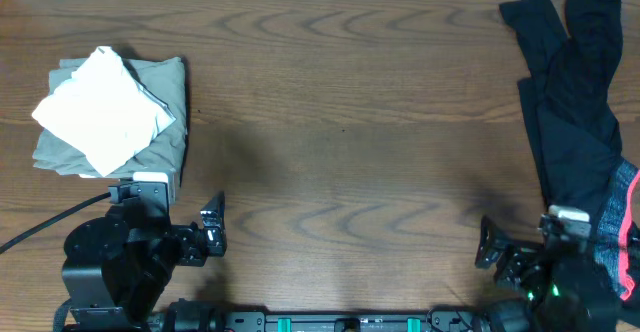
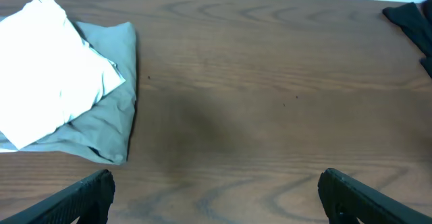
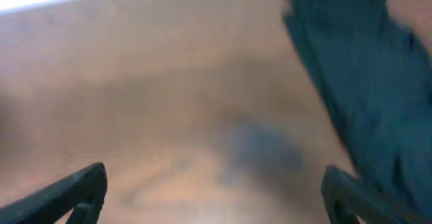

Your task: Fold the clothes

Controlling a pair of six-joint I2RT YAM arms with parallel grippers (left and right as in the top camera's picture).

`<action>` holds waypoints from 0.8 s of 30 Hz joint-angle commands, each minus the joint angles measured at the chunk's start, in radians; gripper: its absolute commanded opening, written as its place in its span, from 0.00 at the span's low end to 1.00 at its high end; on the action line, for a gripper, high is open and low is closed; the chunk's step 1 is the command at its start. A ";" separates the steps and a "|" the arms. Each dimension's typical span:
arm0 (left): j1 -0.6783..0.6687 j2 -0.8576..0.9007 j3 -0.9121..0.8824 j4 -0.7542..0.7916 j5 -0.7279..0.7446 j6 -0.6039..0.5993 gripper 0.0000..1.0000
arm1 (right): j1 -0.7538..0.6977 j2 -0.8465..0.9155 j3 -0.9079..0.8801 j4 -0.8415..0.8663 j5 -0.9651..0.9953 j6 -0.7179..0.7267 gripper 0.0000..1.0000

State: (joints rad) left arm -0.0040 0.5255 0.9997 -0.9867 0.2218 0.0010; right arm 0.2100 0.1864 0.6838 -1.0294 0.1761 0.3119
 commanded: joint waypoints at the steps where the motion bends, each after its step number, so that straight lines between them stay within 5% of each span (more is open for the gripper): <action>1: -0.002 -0.005 -0.001 0.000 0.005 0.013 0.98 | -0.024 -0.108 -0.091 0.082 -0.001 -0.142 0.99; 19: -0.002 -0.005 -0.001 0.000 0.005 0.013 0.98 | -0.036 -0.182 -0.664 0.940 -0.008 -0.244 0.99; 24: -0.002 -0.005 -0.001 0.001 0.005 0.013 0.98 | -0.084 -0.182 -0.679 0.964 -0.102 -0.238 0.99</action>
State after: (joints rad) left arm -0.0040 0.5255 0.9989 -0.9871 0.2222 0.0010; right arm 0.1600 0.0113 0.0166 -0.0654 0.1448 0.0895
